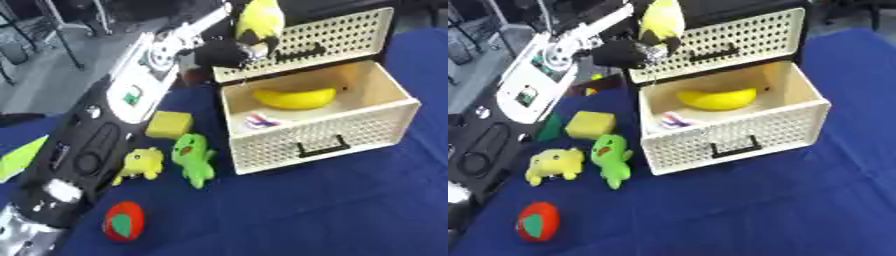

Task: Pick up objects from table and place into drawer.

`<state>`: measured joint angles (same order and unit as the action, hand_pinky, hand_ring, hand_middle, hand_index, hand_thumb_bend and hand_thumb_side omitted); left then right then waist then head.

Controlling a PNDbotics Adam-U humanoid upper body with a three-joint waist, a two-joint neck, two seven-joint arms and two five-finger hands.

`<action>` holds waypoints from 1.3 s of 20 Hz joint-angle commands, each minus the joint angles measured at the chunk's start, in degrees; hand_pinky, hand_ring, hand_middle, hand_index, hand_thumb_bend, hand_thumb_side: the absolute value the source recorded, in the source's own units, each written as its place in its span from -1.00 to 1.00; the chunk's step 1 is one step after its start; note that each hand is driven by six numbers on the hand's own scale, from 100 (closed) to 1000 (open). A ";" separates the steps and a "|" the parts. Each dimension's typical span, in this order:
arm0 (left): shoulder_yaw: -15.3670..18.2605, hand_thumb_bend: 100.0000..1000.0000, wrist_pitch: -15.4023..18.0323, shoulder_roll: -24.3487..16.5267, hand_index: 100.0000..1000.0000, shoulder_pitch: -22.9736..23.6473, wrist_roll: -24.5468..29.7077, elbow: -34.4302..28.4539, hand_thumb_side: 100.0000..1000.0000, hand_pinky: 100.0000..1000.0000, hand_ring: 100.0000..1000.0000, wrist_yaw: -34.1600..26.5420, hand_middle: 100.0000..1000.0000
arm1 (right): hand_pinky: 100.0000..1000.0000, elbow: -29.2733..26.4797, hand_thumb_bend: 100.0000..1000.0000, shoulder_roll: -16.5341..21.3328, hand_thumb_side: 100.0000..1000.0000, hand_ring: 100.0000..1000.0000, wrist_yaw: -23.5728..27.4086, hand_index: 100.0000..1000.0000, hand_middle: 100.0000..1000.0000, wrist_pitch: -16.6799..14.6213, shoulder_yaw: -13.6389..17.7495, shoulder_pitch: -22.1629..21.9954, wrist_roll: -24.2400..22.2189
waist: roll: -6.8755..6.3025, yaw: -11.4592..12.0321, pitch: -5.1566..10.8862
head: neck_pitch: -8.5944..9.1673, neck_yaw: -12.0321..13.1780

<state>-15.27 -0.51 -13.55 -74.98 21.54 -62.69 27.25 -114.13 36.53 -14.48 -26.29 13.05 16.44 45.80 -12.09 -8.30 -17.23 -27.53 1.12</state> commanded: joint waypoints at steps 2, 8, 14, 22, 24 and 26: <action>1.30 -0.19 0.31 -0.56 0.88 0.02 1.28 2.30 0.33 -0.51 0.09 0.65 0.06 | -0.32 -0.46 -1.00 1.06 0.50 0.04 0.06 0.29 -0.01 -5.60 0.36 0.74 6.17 | 0.25 -0.44 0.49 | 0.49 -0.04; 2.57 0.35 3.65 -0.52 1.00 0.23 3.19 3.96 0.65 -0.39 0.27 1.75 0.26 | -0.32 -0.46 -1.00 0.48 0.49 0.04 -0.34 0.28 -0.01 -5.05 0.37 0.50 6.17 | 0.22 -0.57 0.33 | 0.58 0.15; 3.29 0.30 4.72 -0.34 1.00 0.30 2.46 4.89 0.65 -0.40 0.27 2.30 0.25 | -0.33 -0.46 -1.00 0.17 0.49 0.03 -0.44 0.28 -0.02 -4.93 0.23 0.40 6.17 | 0.21 -0.87 0.23 | 0.52 0.25; 4.80 0.10 4.76 -1.04 1.00 0.61 -1.41 0.28 0.68 -0.44 0.21 0.64 0.19 | -0.33 -0.46 -1.00 0.22 0.49 0.04 -0.71 0.28 -0.01 -5.16 0.02 0.09 6.17 | 0.51 -0.38 0.21 | 0.45 0.53; 5.15 0.07 4.64 -1.52 0.89 0.69 -2.24 -2.44 0.66 -0.49 0.13 -0.96 0.11 | -0.33 -0.46 -1.00 0.13 0.49 0.04 -0.77 0.28 -0.01 -5.19 0.08 -0.16 6.17 | 0.64 -0.08 0.21 | 0.49 0.55; 5.40 0.03 3.76 -1.98 0.73 0.87 -2.99 -5.18 0.66 -0.57 0.04 -2.63 0.02 | -0.33 -0.46 -1.00 -0.09 0.49 0.03 -0.94 0.28 -0.01 -5.03 0.14 -0.43 6.17 | 0.80 0.32 0.20 | 0.42 0.46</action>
<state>-10.77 3.53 -13.51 -73.13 19.30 -65.33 25.73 -114.03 35.55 -15.05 -25.80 13.01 15.77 46.29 -12.28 -7.96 -18.04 -27.50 1.45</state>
